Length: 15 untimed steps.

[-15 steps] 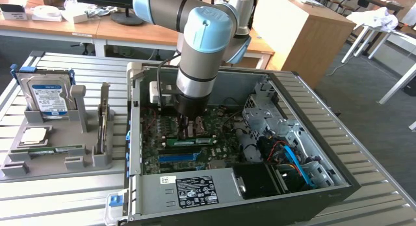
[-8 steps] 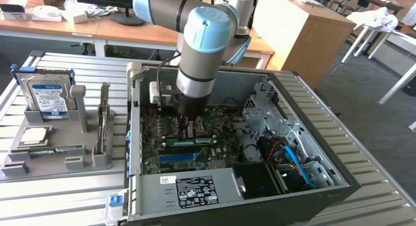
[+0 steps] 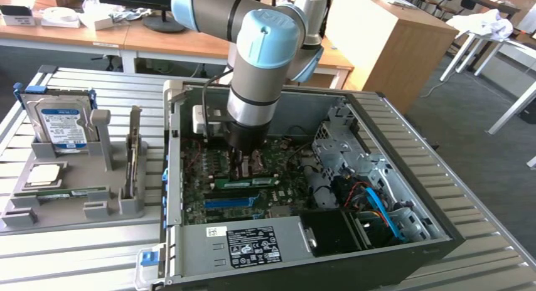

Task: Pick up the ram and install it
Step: 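Press down the ram until it locks into place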

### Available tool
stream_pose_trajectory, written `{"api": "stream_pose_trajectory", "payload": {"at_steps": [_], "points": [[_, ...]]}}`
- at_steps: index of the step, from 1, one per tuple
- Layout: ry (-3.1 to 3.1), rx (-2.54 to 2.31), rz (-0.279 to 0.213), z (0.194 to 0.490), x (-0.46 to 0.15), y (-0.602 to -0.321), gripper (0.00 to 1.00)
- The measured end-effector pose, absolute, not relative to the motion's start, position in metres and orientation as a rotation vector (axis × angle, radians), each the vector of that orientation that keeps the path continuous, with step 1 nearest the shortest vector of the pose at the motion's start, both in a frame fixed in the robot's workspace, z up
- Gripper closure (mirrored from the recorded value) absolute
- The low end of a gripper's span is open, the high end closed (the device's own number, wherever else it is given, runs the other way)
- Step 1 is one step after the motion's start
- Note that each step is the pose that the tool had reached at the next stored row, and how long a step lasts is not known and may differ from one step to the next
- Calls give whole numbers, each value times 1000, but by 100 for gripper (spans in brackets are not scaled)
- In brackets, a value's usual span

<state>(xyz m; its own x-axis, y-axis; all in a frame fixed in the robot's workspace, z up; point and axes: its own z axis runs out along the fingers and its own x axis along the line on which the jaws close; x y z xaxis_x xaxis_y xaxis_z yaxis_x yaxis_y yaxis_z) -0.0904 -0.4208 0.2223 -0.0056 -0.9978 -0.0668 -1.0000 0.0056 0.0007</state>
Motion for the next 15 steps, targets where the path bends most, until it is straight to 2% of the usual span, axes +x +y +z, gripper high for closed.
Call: {"api": "stream_pose_trajectory", "payload": {"at_steps": [15], "points": [[2194,-2181,74,222,-90,-421,90]]}}
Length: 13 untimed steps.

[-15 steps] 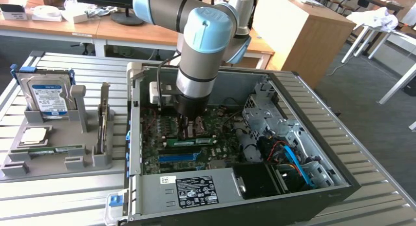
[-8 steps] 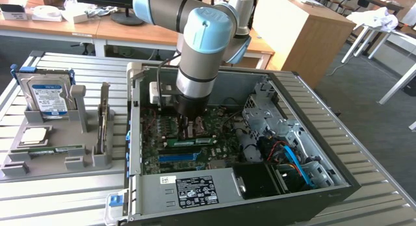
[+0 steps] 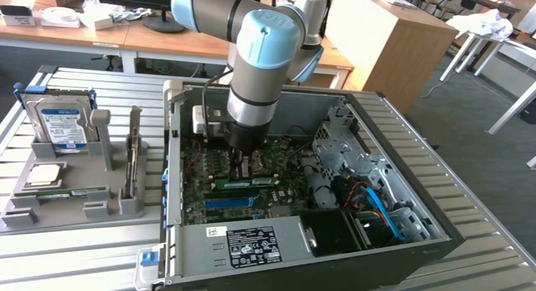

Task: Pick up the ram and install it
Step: 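Press down the ram until it locks into place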

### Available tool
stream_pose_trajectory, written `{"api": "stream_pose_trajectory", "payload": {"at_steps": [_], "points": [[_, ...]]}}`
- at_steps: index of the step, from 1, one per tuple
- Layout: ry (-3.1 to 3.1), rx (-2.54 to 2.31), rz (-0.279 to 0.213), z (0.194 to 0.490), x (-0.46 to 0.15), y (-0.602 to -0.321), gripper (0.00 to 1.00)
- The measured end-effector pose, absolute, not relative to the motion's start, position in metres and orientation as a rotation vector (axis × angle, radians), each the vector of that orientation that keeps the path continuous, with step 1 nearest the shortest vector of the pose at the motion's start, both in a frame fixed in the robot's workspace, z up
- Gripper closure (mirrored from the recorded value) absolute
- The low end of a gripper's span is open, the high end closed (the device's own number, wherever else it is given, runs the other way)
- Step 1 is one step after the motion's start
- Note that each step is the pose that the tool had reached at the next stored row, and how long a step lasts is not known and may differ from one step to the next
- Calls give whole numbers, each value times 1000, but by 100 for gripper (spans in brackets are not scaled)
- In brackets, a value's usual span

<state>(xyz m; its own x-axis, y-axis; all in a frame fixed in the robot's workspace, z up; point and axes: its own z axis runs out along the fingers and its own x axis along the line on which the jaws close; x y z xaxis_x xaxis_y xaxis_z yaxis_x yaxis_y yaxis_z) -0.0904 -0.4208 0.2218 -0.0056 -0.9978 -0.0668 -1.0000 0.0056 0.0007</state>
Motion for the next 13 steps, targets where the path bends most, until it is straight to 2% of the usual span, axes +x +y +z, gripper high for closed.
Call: {"api": "stream_pose_trajectory", "payload": {"at_steps": [13], "points": [[2195,-2183,71,237,-90,-421,90]]}}
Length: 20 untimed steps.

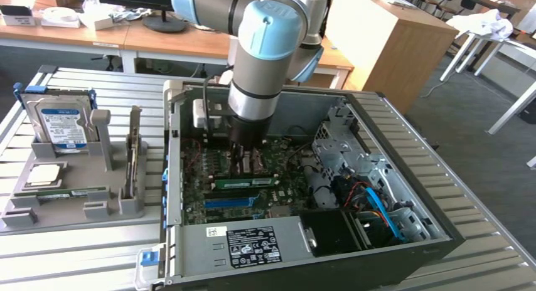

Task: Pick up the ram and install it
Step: 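Press down the ram until it locks into place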

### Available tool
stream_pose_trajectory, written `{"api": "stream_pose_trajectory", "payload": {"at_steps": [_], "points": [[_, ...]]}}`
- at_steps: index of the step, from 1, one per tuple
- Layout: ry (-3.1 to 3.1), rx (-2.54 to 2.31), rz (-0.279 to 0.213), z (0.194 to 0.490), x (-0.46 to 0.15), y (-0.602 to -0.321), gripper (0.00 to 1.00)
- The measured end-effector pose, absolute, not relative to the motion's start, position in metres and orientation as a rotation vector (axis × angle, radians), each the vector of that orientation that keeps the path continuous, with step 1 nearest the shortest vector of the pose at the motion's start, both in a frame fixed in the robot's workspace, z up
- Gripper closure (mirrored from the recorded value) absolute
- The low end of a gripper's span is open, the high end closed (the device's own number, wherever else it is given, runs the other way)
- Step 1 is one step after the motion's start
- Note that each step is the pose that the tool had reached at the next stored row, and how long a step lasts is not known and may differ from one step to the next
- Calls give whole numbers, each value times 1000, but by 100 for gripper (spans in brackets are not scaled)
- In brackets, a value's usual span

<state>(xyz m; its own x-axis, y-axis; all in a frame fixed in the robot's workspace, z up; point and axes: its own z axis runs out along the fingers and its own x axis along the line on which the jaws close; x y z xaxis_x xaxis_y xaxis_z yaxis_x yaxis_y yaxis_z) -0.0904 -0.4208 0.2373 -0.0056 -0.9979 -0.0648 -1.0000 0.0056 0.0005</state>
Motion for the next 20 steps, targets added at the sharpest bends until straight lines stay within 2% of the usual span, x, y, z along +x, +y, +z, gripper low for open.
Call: {"api": "stream_pose_trajectory", "payload": {"at_steps": [20], "points": [[2198,-2185,65,281,-90,-421,90]]}}
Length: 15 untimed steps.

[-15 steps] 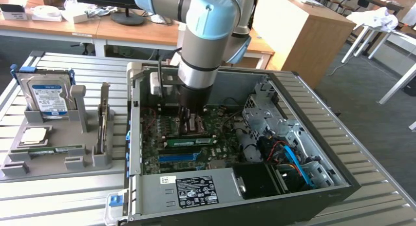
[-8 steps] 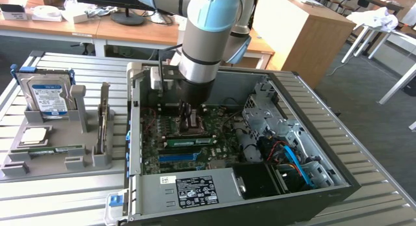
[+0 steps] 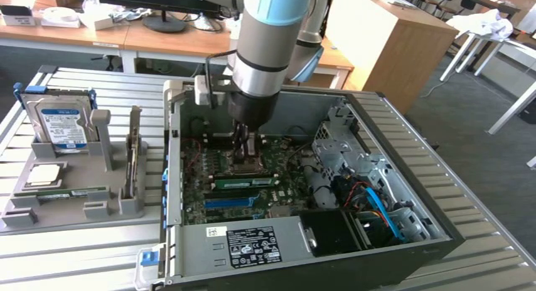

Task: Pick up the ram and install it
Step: 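Press down the ram until it locks into place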

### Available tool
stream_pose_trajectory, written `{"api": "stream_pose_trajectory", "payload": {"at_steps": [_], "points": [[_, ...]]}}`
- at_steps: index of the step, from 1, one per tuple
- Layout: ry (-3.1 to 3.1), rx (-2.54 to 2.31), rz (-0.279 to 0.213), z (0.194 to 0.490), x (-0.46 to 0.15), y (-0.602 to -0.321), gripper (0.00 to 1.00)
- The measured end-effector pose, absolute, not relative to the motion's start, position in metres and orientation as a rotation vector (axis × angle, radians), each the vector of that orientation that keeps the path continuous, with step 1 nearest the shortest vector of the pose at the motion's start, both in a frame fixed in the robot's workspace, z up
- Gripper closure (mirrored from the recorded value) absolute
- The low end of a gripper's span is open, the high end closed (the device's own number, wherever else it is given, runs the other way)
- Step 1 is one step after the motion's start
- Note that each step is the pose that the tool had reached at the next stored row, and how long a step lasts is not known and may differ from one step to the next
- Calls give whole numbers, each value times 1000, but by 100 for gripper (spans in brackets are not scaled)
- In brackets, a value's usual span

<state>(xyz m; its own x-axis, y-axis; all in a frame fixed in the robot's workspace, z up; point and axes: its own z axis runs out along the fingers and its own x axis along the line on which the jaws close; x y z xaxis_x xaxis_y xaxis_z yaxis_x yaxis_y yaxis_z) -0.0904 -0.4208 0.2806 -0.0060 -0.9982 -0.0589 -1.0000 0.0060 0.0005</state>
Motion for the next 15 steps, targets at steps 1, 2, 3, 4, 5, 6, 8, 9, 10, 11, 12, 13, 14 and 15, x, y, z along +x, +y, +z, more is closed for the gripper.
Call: {"api": "stream_pose_trajectory", "payload": {"at_steps": [1,2,3,4,5,6,8,9,10,11,12,13,14,15], "points": [[2198,-2185,65,283,-90,-421,90],[2199,-2185,64,285,-90,-421,90],[2199,-2185,64,287,-90,-421,90],[2199,-2185,64,289,-90,-421,90],[2199,-2185,64,291,-90,-421,90],[2200,-2185,63,294,-90,-421,90],[2200,-2185,63,298,-90,-421,90],[2201,-2185,62,301,-90,-421,90],[2201,-2185,62,303,-90,-421,90],[2202,-2185,62,305,-90,-421,90],[2202,-2184,61,308,-90,-421,90],[2203,-2184,61,310,-90,-421,90],[2204,-2184,60,313,-90,-421,90],[2204,-2184,60,315,-90,-421,90]]}}
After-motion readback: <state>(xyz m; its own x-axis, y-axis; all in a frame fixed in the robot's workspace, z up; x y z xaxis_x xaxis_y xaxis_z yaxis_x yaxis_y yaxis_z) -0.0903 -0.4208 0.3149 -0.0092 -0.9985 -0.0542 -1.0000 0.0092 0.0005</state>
